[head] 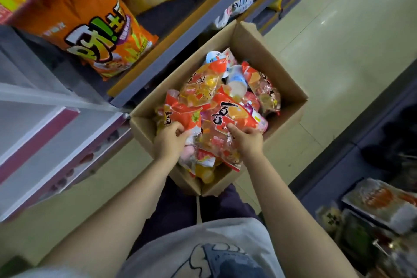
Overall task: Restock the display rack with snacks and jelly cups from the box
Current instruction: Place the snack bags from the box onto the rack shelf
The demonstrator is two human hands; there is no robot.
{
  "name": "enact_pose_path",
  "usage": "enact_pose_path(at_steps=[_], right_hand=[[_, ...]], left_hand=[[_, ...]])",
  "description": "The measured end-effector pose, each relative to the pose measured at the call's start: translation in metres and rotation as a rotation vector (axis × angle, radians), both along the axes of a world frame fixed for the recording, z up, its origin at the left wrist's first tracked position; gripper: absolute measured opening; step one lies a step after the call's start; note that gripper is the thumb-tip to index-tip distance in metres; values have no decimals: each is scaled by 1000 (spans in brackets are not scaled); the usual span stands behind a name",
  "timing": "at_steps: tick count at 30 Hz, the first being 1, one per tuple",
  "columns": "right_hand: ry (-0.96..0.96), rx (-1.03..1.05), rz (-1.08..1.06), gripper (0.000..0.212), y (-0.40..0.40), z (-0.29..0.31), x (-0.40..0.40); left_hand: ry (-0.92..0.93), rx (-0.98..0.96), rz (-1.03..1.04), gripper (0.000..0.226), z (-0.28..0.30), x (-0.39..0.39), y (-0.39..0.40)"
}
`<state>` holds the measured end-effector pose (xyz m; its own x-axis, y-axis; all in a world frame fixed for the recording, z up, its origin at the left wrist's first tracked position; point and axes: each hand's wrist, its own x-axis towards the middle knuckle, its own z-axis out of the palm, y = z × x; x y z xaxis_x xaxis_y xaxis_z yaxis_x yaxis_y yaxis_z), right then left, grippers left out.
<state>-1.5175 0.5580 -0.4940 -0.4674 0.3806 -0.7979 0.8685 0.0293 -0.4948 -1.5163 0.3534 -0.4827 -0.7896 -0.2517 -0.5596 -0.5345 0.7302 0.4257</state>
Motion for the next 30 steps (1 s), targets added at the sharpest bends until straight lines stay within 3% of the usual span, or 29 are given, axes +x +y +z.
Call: enact_pose_path(at_steps=[4, 10, 15, 20, 23, 27, 28, 30], right_hand=[[127, -152, 38, 41, -7, 6, 6], [274, -159, 97, 37, -3, 35, 6], [426, -226, 119, 34, 21, 101, 7], [458, -552, 133, 34, 22, 165, 13], [459, -561, 203, 45, -12, 179, 19], [353, -520, 244, 90, -102, 179, 43], [297, -559, 282, 87, -129, 178, 50], [236, -579, 430, 63, -184, 176, 70]], left_hand=[[31, 9, 51, 24, 8, -1, 3], [4, 84, 88, 25, 30, 0, 9], [8, 308, 81, 60, 82, -3, 25], [-132, 687, 82, 117, 124, 0, 19], [-61, 816, 198, 103, 132, 19, -17], [73, 842, 394, 100, 142, 73, -98], [100, 841, 432, 102, 142, 90, -123], [146, 843, 486, 109, 140, 132, -176]])
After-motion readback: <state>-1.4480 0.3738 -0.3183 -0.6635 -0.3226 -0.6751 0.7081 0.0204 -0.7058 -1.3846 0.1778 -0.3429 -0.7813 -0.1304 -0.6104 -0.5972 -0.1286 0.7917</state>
